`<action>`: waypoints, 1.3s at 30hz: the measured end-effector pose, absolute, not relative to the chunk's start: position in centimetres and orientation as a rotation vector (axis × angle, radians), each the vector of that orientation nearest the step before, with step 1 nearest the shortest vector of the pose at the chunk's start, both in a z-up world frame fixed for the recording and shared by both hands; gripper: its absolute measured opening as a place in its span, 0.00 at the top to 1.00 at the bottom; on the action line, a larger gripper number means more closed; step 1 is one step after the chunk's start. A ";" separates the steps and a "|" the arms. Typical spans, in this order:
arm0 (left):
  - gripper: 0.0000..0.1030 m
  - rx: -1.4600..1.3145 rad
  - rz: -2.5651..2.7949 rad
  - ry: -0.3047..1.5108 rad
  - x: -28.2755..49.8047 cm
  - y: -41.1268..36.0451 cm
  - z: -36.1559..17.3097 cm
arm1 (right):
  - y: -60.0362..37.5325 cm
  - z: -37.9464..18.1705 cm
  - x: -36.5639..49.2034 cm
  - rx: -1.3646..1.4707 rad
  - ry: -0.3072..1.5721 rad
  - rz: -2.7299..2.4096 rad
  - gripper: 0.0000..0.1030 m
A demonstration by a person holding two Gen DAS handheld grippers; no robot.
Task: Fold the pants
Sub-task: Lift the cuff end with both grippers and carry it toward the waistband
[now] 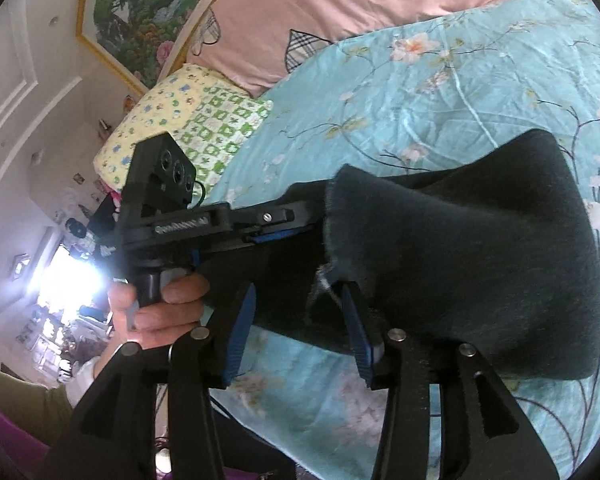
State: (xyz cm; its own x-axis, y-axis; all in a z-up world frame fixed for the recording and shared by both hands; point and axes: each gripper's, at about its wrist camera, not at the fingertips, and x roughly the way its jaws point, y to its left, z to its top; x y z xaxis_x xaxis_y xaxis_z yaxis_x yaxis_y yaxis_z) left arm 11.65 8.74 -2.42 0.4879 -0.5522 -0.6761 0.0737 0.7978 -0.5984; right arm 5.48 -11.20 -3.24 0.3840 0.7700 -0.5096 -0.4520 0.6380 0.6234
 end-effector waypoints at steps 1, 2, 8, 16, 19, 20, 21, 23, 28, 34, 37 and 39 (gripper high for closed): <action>0.67 -0.548 -0.386 0.992 11.2 9.0 -2.4 | -11.1 -3.1 5.4 0.420 0.865 0.816 0.54; 0.66 -0.553 -0.364 0.985 10.7 9.3 -2.2 | -11.0 -2.9 5.3 0.421 0.861 0.821 0.54; 0.61 -0.585 -0.264 0.944 7.9 11.3 -1.3 | -10.4 -2.1 5.3 0.435 0.849 0.852 0.54; 0.61 -0.683 -0.044 0.872 3.3 15.0 -0.5 | -8.4 -0.8 5.7 0.381 0.828 0.892 0.54; 0.57 -0.729 0.016 0.854 1.8 16.8 -0.5 | -7.5 -0.6 6.2 0.363 0.829 0.904 0.54; 0.56 -0.738 0.034 0.845 1.3 17.3 -0.4 | -7.1 -0.5 6.4 0.359 0.829 0.911 0.54; 0.55 -0.740 0.050 0.839 0.7 17.8 -0.3 | -6.9 -0.4 6.4 0.355 0.828 0.916 0.54; 0.53 -0.739 0.086 0.826 -0.2 18.5 0.0 | -6.0 -0.2 6.7 0.346 0.826 0.932 0.52; 0.42 -0.782 0.185 0.790 -3.4 20.8 0.5 | -3.8 0.3 6.9 0.310 0.822 0.977 0.48; 0.42 -0.816 0.264 0.782 -6.1 22.9 0.3 | -0.7 0.7 7.4 0.273 0.835 1.041 0.48; 0.42 -0.858 0.319 0.766 -7.1 24.3 -0.1 | 0.7 0.7 7.7 0.261 0.846 1.063 0.48; 0.42 -0.871 0.340 0.764 -7.5 25.0 -0.4 | 1.9 0.7 7.9 0.248 0.856 1.088 0.48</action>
